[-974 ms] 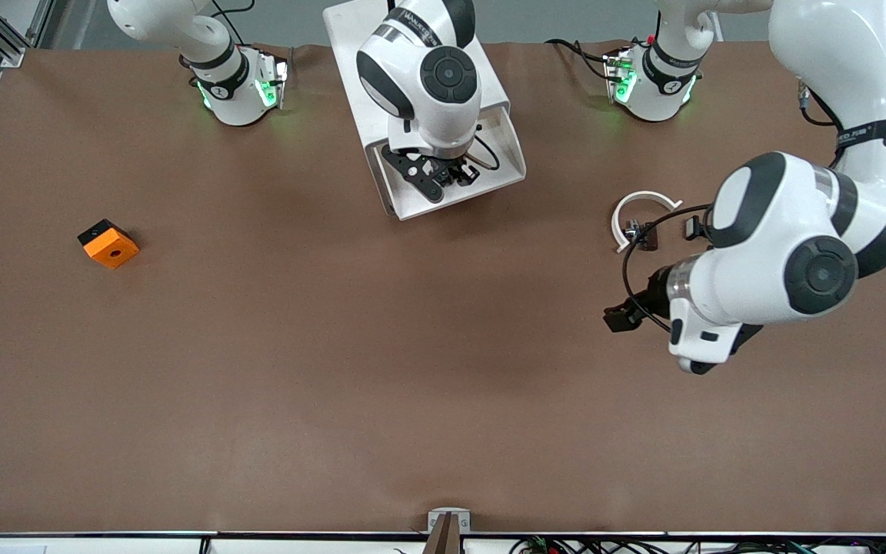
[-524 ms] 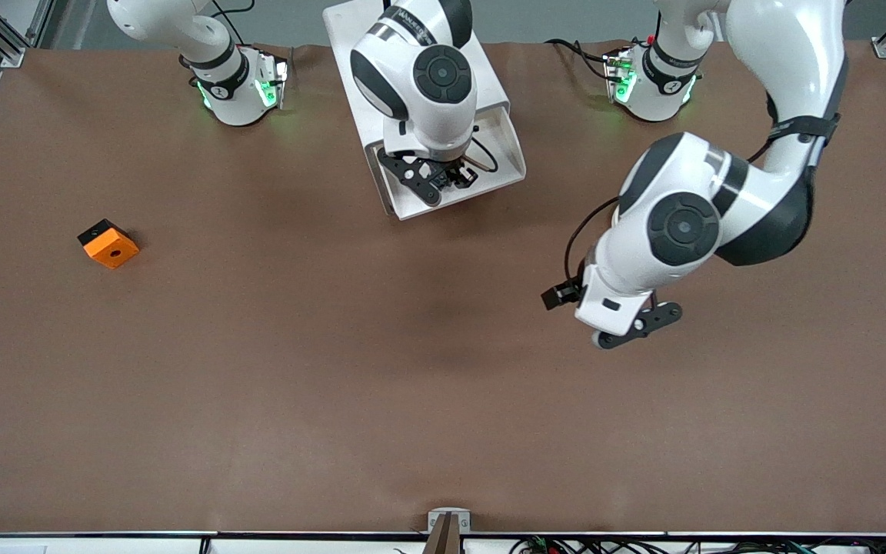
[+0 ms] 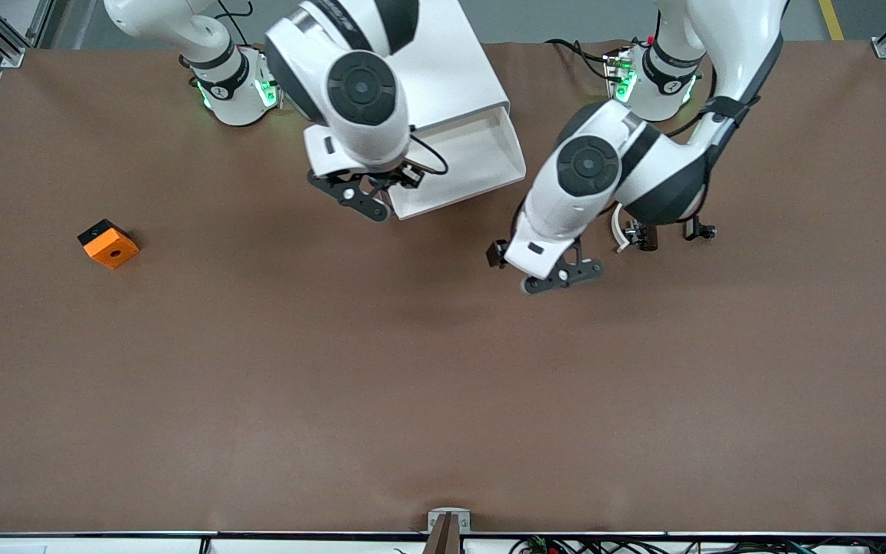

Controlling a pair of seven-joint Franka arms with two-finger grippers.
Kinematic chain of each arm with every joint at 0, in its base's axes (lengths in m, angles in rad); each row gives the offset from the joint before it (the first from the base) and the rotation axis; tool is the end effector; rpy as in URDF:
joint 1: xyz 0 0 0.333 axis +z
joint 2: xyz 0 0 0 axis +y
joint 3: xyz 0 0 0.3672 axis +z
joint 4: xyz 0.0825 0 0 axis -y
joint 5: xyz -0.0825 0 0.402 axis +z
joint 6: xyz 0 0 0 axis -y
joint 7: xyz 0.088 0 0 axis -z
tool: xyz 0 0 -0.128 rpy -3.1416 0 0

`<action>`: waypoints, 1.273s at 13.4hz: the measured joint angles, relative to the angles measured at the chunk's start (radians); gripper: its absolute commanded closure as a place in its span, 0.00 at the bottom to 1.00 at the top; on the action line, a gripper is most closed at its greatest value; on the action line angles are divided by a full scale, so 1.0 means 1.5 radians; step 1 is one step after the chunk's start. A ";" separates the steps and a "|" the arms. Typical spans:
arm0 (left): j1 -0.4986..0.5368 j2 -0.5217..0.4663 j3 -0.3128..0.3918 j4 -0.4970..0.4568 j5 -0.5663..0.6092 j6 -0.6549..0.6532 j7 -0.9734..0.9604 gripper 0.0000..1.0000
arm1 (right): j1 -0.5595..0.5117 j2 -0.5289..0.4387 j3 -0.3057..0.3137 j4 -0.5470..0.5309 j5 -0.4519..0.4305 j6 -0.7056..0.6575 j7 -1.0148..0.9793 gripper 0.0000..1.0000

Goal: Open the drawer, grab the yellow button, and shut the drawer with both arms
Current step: 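Carry the button toward the orange block while the left gripper pushes the drawer shut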

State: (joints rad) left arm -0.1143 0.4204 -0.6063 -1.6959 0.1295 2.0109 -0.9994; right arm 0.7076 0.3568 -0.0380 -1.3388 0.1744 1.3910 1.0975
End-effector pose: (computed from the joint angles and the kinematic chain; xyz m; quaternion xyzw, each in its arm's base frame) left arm 0.5483 -0.4074 0.4029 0.9898 0.1291 -0.0541 0.0284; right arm 0.4999 0.4325 0.5335 0.9633 -0.2067 -0.1580 0.0659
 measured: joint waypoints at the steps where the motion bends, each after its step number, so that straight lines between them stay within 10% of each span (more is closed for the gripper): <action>1: -0.008 -0.001 -0.008 -0.011 0.000 0.000 -0.008 0.00 | -0.026 -0.019 -0.001 0.000 -0.002 -0.026 -0.061 0.68; 9: -0.031 -0.001 -0.096 -0.077 0.000 0.004 -0.083 0.00 | -0.258 -0.136 -0.006 -0.116 -0.085 -0.084 -0.490 0.68; 17: -0.030 -0.001 -0.175 -0.114 -0.016 0.004 -0.146 0.00 | -0.452 -0.182 -0.007 -0.362 -0.188 0.233 -0.709 0.67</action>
State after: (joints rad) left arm -0.1597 0.4190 -0.8691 -1.8670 0.1052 2.0168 -1.2183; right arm 0.0290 0.0844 -0.0489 -1.8820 -0.1073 1.7409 0.0334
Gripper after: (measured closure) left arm 0.000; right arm 0.595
